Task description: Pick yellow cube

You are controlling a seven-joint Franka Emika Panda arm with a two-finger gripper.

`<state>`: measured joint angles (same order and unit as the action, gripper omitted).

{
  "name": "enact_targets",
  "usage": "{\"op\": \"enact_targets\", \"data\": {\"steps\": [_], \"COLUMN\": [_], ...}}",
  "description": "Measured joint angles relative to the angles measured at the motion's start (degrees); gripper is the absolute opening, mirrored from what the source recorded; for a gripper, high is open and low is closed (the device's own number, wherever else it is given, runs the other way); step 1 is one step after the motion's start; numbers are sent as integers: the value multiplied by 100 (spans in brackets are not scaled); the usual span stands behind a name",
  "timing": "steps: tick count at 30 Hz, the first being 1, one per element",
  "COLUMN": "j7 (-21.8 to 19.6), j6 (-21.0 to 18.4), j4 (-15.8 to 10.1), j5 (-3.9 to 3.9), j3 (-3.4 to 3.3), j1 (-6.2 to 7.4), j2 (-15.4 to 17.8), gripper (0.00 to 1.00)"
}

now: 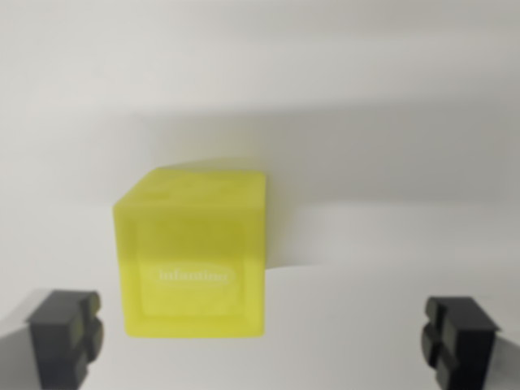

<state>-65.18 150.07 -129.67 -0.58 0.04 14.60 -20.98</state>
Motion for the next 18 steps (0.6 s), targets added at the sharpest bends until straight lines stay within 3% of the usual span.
{"op": "enact_targets", "data": {"steps": [18], "j7": [-348], "j6": [421], "j4": [14], "j5": [38], "j3": [-1], "j1": [293], "j2": [-396], "gripper": [100]}}
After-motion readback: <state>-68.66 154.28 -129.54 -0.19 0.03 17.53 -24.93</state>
